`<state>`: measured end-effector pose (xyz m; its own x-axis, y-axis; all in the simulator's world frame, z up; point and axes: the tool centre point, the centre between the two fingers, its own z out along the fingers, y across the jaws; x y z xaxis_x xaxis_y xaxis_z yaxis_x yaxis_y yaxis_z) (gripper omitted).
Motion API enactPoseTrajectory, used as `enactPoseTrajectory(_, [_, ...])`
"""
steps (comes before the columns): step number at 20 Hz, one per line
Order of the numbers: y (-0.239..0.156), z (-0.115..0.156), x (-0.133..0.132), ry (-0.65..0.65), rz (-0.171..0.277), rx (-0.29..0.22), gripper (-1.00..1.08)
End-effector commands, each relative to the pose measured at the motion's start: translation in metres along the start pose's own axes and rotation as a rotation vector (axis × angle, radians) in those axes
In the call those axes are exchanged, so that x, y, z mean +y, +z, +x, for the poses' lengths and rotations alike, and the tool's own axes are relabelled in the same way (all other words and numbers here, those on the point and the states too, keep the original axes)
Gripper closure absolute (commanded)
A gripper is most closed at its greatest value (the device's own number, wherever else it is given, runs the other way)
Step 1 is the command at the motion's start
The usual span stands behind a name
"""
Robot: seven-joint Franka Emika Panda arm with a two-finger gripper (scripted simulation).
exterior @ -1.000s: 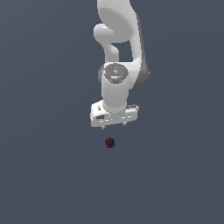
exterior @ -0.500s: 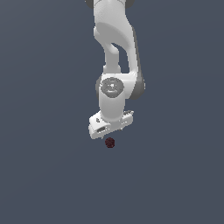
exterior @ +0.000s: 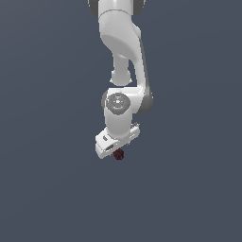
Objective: Pick up the object and move it to a goal position.
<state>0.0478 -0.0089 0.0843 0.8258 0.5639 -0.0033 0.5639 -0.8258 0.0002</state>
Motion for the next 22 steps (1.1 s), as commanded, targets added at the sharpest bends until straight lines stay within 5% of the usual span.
enactPoseTrajectory(1, [0.003,0.001,0.002,-0.024,0.000,0.002,-0.92])
enactPoseTrajectory(22, [0.055,0.001,0.002,-0.040,0.000,0.003,-0.92])
